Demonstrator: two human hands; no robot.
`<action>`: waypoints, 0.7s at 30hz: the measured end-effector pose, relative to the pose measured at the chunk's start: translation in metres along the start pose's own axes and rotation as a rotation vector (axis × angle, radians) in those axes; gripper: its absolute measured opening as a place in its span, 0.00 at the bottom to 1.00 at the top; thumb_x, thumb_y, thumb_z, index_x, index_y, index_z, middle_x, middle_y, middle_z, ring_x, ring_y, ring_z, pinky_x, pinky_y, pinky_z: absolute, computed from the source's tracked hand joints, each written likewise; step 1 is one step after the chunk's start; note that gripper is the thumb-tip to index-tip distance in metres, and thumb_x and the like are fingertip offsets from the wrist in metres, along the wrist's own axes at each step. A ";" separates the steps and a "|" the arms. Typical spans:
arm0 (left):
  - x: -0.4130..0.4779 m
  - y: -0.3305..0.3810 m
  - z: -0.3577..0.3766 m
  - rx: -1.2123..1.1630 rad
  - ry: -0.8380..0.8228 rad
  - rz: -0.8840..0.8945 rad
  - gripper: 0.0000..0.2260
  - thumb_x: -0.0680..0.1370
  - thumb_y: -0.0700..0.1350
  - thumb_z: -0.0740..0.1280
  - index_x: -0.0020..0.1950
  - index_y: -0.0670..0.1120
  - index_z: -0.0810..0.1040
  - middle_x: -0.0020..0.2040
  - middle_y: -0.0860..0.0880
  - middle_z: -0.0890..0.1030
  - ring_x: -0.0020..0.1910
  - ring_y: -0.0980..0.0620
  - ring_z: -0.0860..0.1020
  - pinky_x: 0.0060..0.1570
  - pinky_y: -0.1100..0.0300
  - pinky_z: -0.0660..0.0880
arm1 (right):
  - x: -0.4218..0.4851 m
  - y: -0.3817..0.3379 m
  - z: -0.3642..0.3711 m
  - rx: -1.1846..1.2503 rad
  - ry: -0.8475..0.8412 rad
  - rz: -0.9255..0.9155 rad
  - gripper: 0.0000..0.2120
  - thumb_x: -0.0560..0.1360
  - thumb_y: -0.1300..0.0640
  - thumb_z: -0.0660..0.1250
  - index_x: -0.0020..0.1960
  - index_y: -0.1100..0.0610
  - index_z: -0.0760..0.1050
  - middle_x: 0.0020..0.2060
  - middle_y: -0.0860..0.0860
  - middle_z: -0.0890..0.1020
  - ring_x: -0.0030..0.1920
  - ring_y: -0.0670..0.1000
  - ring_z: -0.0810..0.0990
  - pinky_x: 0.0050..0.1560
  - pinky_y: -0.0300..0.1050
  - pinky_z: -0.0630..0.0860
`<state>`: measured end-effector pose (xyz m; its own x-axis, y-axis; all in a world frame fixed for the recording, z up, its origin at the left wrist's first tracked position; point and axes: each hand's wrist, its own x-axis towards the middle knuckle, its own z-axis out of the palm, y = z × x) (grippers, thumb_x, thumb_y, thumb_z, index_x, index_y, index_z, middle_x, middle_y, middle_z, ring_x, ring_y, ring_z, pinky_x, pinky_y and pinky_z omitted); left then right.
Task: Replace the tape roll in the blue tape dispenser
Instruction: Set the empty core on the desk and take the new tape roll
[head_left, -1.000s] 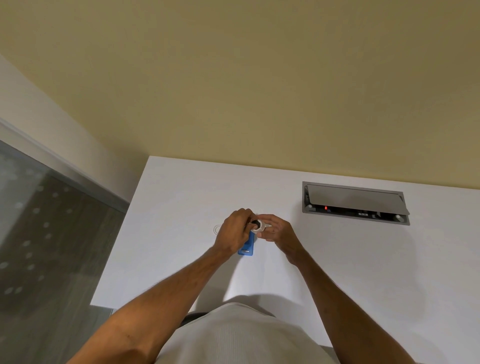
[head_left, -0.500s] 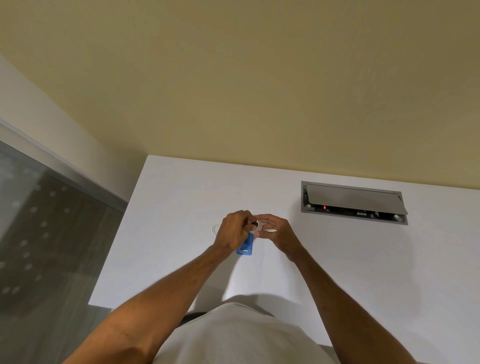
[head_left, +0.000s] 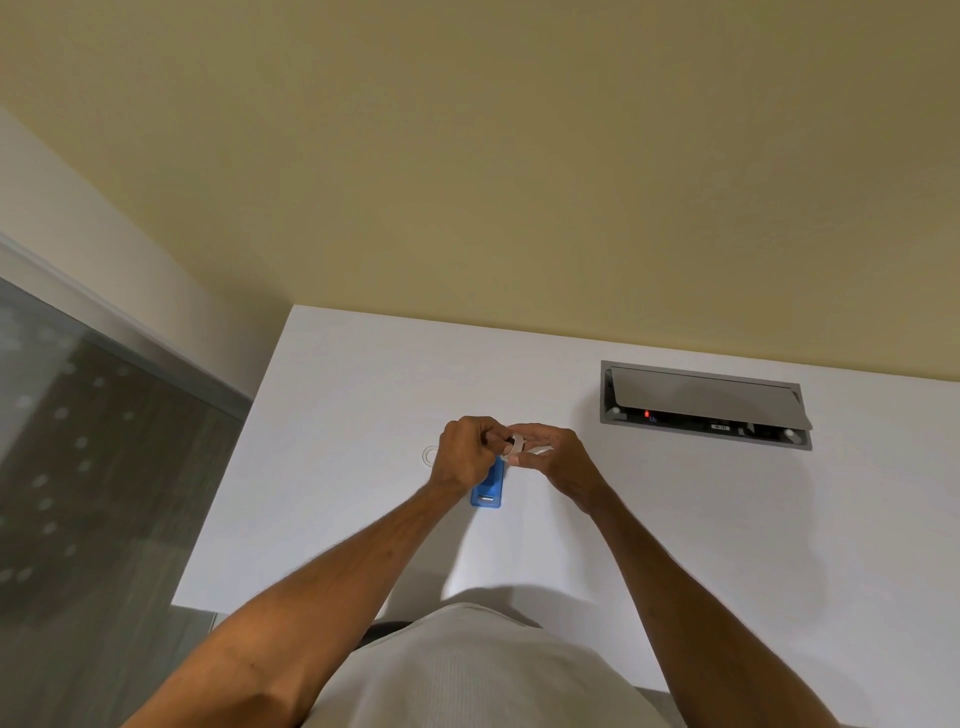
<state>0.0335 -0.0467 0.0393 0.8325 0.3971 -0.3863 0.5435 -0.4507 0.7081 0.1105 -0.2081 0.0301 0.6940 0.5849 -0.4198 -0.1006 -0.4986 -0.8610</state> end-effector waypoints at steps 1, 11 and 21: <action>0.000 -0.001 0.000 -0.006 0.000 -0.002 0.11 0.79 0.33 0.69 0.55 0.42 0.89 0.51 0.44 0.90 0.52 0.43 0.88 0.55 0.47 0.85 | 0.000 -0.001 0.001 0.001 0.005 -0.002 0.20 0.77 0.69 0.74 0.68 0.69 0.78 0.64 0.63 0.84 0.64 0.64 0.83 0.72 0.60 0.78; -0.005 -0.016 0.000 -0.089 -0.036 -0.041 0.10 0.83 0.37 0.68 0.59 0.42 0.88 0.55 0.46 0.90 0.57 0.46 0.87 0.62 0.52 0.83 | -0.001 -0.001 0.013 -0.158 0.025 0.004 0.23 0.76 0.64 0.77 0.69 0.63 0.78 0.63 0.58 0.84 0.60 0.58 0.84 0.63 0.44 0.80; -0.007 -0.036 -0.007 -0.028 -0.031 -0.121 0.16 0.85 0.35 0.61 0.67 0.43 0.84 0.67 0.47 0.86 0.68 0.46 0.82 0.71 0.54 0.77 | 0.005 0.003 0.028 -0.459 -0.014 0.027 0.18 0.78 0.58 0.73 0.67 0.59 0.77 0.62 0.54 0.84 0.60 0.55 0.83 0.61 0.44 0.78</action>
<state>0.0070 -0.0277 0.0209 0.7644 0.4217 -0.4877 0.6371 -0.3785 0.6714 0.0941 -0.1890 0.0174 0.6858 0.5745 -0.4468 0.2098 -0.7439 -0.6345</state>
